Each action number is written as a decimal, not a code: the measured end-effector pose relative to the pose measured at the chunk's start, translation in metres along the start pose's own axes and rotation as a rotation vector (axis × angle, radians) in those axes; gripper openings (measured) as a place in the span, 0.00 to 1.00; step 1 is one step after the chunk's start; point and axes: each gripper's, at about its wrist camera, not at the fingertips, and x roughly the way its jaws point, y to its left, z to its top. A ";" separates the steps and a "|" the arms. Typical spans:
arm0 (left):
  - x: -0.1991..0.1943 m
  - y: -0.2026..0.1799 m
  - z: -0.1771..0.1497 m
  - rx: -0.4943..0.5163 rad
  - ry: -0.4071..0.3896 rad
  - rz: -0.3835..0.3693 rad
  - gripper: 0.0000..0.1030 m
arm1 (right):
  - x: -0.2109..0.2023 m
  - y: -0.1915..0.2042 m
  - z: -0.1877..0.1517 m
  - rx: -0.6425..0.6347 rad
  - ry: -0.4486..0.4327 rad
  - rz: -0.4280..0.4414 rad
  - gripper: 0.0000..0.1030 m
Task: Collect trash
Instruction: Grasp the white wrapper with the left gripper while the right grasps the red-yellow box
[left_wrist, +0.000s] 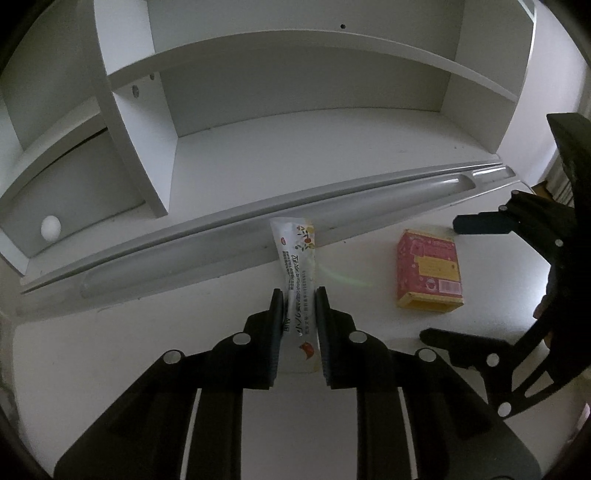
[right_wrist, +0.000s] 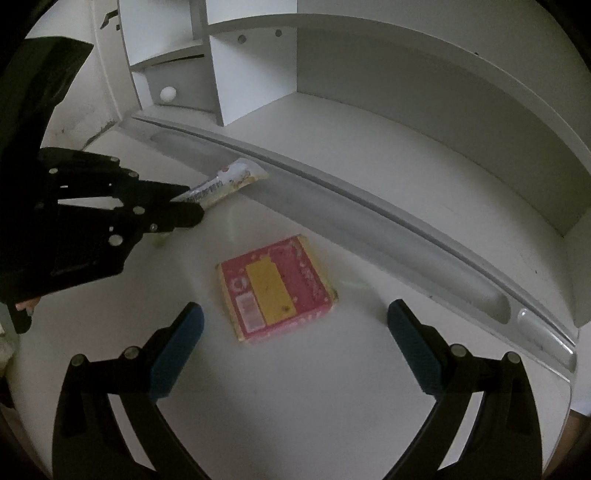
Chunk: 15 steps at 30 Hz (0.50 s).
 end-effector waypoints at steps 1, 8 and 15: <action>-0.001 0.001 0.000 -0.002 0.000 -0.002 0.17 | 0.001 0.000 0.001 0.000 0.000 0.000 0.93; -0.003 0.006 -0.004 -0.005 -0.001 -0.004 0.17 | -0.003 0.003 0.004 -0.011 -0.010 0.015 0.61; -0.007 0.010 -0.002 -0.001 0.012 0.000 0.17 | -0.010 0.001 0.000 0.018 0.014 -0.005 0.53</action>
